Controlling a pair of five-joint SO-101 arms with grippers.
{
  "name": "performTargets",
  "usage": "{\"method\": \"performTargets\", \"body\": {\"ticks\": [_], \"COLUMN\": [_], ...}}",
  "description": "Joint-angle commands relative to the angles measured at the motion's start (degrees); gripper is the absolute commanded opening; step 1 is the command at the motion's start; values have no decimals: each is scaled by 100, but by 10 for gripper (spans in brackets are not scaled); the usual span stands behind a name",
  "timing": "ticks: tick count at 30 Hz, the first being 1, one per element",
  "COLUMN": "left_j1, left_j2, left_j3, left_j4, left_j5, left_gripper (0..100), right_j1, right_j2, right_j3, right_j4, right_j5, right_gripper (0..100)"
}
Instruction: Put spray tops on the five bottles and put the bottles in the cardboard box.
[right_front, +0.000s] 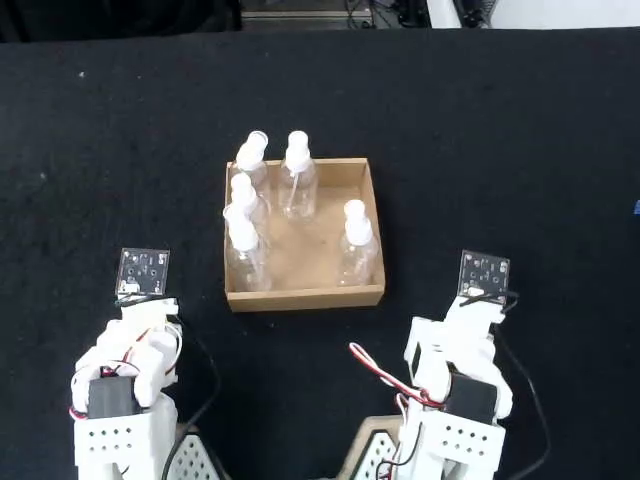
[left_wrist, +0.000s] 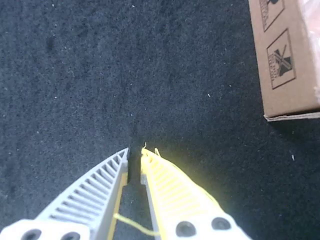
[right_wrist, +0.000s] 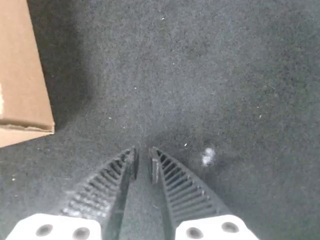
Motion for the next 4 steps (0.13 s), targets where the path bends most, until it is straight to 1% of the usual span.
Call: {"method": "performTargets", "body": {"ticks": [1, 4], "left_j1": [40, 40], "left_j2": [-44, -44], "left_j3": [127, 127], "left_j4": [141, 141], "left_j5": [-18, -18], "left_gripper": [30, 30], "right_j1": [-62, -62], "right_j2": [-558, -558], "right_j3": [-22, -22], "right_j4": [53, 53], "right_j5": [53, 53], "right_gripper": [12, 12]}}
